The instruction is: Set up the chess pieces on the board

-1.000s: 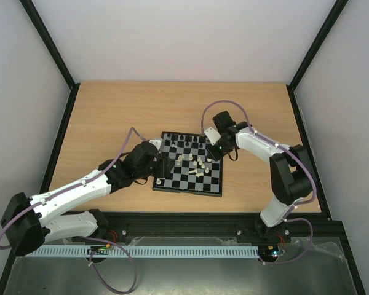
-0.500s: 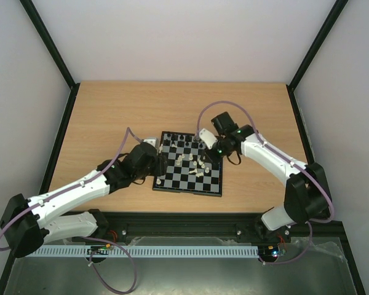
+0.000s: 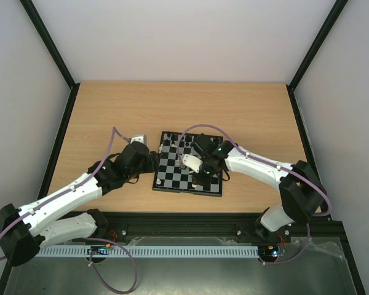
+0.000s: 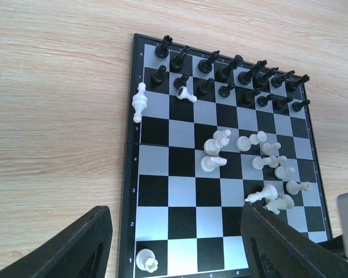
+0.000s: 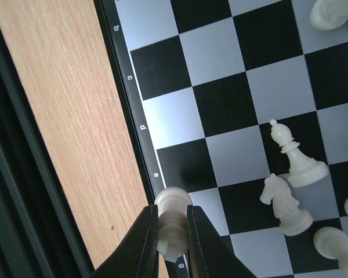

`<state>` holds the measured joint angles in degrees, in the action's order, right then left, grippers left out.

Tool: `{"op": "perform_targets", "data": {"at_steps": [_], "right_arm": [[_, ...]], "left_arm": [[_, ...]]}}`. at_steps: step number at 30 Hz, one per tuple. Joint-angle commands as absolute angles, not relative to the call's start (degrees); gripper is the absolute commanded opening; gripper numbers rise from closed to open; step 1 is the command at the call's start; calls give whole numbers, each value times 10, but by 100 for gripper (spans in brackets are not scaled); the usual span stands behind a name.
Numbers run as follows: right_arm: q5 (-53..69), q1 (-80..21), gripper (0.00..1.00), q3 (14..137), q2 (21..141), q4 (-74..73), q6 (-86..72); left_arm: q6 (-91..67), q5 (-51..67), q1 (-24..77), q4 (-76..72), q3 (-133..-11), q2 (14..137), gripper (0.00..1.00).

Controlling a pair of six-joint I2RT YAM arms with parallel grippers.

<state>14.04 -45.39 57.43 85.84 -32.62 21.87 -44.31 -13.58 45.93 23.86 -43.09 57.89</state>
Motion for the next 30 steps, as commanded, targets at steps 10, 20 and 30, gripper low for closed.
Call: {"op": "perform_targets", "data": {"at_steps": [10,20,30], "right_arm": [[127,-477,8,576,904,-310,218],[121,-480,10,577,921,-298,216],[120,-480,12,571,923,-288,213]], "left_arm": [[-460,-145,457,253,-416,570,64],[-461,-140,457,251,-411,572,64],[-463,-134,457,248,-408,575,64]]}}
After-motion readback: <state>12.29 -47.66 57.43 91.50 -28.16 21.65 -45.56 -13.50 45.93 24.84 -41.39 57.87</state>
